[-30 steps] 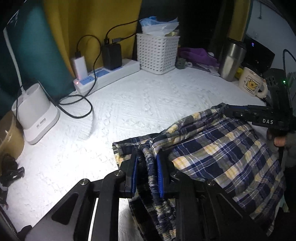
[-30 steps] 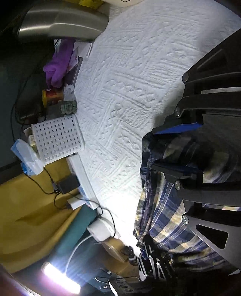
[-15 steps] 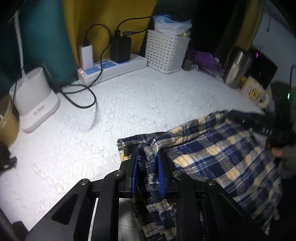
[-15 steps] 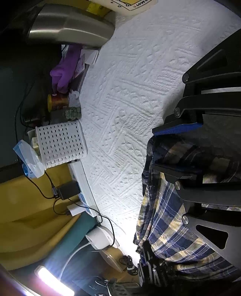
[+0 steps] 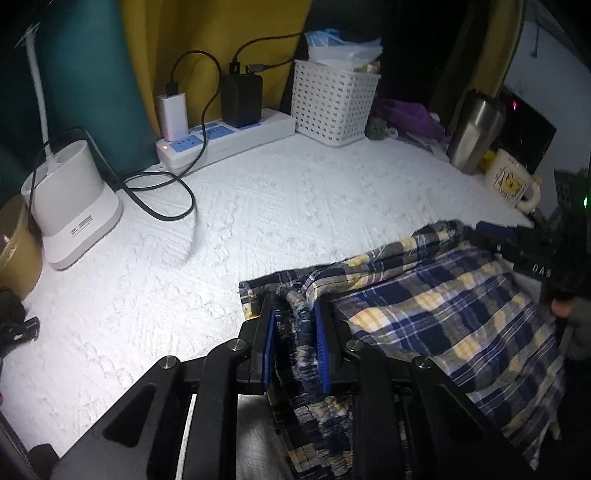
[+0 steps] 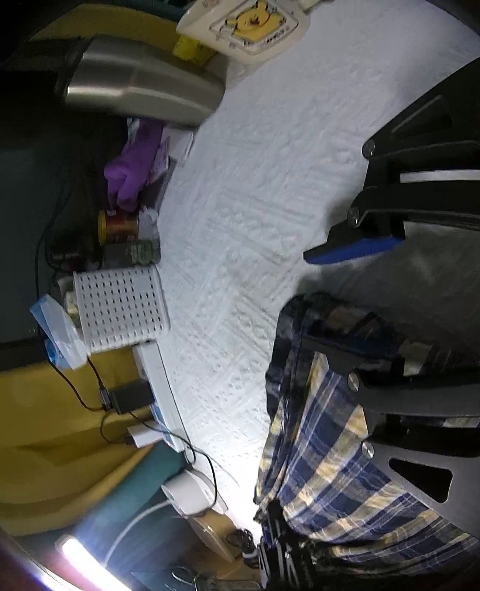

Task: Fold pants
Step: 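Lay the pants edge down and open both tools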

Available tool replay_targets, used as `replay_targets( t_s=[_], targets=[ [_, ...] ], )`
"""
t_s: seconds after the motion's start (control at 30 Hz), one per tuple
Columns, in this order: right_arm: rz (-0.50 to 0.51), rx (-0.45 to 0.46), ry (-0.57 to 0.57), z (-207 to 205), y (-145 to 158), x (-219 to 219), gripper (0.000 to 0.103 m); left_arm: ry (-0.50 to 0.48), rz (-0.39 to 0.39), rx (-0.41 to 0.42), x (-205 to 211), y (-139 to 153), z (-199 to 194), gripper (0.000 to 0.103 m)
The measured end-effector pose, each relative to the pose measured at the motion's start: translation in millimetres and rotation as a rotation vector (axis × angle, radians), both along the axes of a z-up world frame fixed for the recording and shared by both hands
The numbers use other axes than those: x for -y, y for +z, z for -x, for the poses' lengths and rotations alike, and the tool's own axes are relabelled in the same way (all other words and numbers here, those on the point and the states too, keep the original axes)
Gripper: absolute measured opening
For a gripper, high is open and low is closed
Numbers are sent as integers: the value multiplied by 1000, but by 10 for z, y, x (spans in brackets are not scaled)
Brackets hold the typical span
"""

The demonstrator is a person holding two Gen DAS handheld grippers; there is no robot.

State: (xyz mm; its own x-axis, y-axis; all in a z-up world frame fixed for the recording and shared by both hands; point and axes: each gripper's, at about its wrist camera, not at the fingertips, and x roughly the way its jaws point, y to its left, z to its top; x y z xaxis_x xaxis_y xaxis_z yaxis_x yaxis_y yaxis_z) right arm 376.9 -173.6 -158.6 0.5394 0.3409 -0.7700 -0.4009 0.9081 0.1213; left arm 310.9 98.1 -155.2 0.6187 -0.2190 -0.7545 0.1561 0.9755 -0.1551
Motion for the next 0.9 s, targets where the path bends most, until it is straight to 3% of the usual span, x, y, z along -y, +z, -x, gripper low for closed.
replay_targets(
  t_s=[0.13, 0.2, 0.23, 0.3, 0.47, 0.67, 0.73, 0.8, 0.87, 0.9],
  targets=[
    [-26, -10, -32, 26, 84, 132, 45, 36, 70, 44, -79, 154, 55, 28],
    [-48, -17, -41, 58, 139, 210, 46, 66, 64, 74, -113, 251, 114, 47],
    [-57, -21, -39, 75, 160, 231, 49, 78, 69, 84, -134, 297, 147, 49],
    [-83, -16, -32, 148, 214, 271, 77, 92, 77, 104, -169, 389, 241, 51],
    [-142, -31, 10, 324, 263, 305, 78, 90, 70, 99, -110, 447, 500, 55],
    [-192, -117, 63, 469, 84, 241, 78, 52, 44, 5, 58, 122, 647, 56],
    [-203, -144, 77, 504, 33, 202, 69, 55, 63, -18, 54, 40, 657, 56],
    [-205, -178, 83, 529, -37, 160, 45, 59, 59, -20, 50, 17, 672, 56],
    [-193, -169, 85, 564, -46, 137, 30, 54, 39, -24, 62, -6, 663, 55],
    [-196, -171, 84, 564, -43, 133, 22, 50, 25, -22, 69, -19, 666, 48]
  ],
)
